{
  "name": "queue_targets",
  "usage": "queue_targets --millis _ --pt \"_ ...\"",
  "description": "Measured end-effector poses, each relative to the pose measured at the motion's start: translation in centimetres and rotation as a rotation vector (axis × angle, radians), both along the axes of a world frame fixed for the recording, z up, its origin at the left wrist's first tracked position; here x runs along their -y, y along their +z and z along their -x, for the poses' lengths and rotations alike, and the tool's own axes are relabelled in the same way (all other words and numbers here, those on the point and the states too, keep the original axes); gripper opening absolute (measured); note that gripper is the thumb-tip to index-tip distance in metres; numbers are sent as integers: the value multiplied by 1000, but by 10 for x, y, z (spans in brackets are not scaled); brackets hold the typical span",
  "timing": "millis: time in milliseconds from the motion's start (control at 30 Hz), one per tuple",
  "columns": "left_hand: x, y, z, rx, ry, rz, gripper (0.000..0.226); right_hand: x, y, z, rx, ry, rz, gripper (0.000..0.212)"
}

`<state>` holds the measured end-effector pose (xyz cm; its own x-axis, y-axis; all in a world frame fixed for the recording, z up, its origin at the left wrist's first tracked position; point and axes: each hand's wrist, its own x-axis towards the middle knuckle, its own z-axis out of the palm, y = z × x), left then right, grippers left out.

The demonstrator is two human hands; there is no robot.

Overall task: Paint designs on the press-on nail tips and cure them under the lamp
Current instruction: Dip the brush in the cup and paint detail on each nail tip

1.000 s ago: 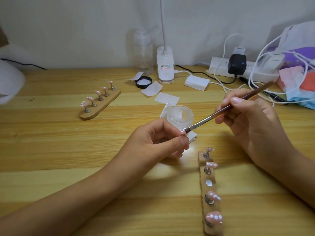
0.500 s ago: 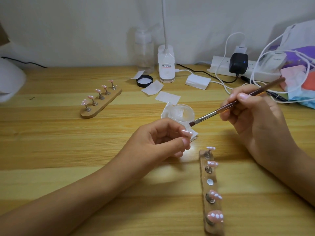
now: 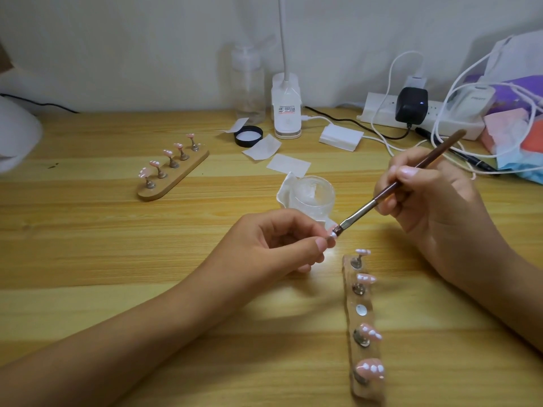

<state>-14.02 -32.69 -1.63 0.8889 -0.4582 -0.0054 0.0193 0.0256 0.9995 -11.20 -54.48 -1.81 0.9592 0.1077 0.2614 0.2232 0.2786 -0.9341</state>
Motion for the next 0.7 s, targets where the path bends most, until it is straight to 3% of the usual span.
queue_targets --millis 100,200,300,500,700 --pt "0 0 0 3 2 -7 4 0 0 1 33 0 47 19" --pt "-1 0 1 14 -4 -27 5 1 0 3 85 -12 111 4" --pt "-1 -1 1 14 -11 -30 6 1 -1 3 98 -52 136 2" --pt "-1 0 0 41 -26 -37 7 1 -1 0 52 -123 84 6" --pt "0 -1 0 63 -31 -53 9 -1 1 -1 -18 -62 -36 8"
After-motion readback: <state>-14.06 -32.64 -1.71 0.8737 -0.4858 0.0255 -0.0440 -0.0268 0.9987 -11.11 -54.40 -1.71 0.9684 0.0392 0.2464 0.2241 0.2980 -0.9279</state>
